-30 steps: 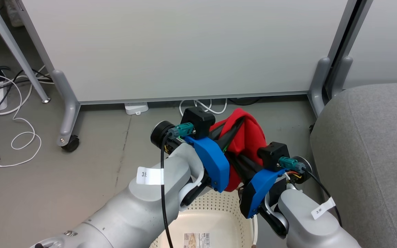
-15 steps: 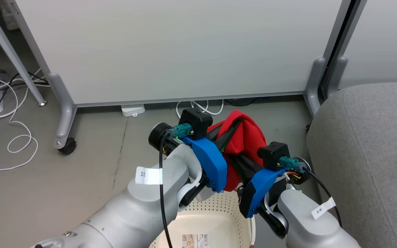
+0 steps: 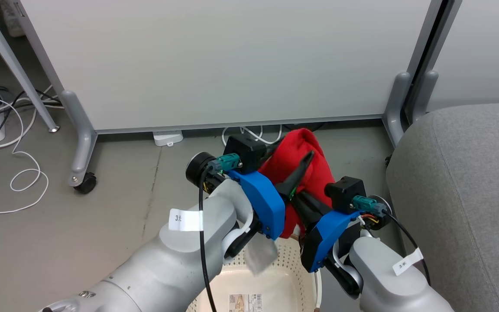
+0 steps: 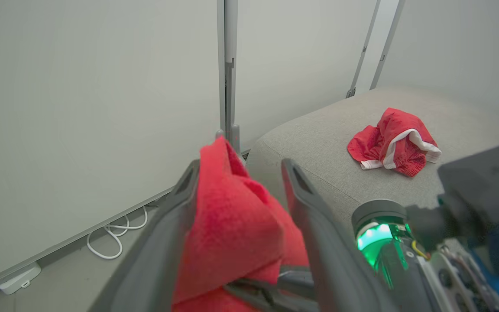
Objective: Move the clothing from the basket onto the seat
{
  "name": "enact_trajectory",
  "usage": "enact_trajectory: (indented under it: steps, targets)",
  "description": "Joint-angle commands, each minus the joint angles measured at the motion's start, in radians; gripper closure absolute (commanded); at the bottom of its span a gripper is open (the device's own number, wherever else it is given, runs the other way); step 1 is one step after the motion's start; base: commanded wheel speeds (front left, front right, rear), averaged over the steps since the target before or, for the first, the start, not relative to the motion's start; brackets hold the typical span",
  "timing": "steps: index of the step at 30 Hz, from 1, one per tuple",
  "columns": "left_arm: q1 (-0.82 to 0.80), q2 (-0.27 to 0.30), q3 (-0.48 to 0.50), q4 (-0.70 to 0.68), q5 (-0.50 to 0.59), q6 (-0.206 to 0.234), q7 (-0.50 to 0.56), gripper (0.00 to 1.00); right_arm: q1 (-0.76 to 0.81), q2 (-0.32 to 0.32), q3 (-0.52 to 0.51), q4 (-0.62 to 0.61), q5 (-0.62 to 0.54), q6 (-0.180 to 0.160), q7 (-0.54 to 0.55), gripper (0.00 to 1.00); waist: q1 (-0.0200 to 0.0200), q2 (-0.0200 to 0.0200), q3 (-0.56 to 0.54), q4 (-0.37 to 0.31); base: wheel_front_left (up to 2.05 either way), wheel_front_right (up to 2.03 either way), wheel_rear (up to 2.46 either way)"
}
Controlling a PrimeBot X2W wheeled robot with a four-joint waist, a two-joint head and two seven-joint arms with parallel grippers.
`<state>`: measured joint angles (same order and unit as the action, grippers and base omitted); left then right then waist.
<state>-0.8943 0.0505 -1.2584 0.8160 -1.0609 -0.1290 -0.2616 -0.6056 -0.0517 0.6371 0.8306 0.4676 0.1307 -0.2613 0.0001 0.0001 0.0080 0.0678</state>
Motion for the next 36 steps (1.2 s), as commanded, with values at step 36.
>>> enact_trajectory:
  steps: [36]
  targets:
    - [0.583,0.105,0.682,-0.415,0.620,0.037,-0.004,0.00,0.047,-0.022,-0.103,-0.090,-0.059,0.000,-0.006,1.00,-0.0001,-0.0001,0.020,0.007,0.00,0.00,0.00]
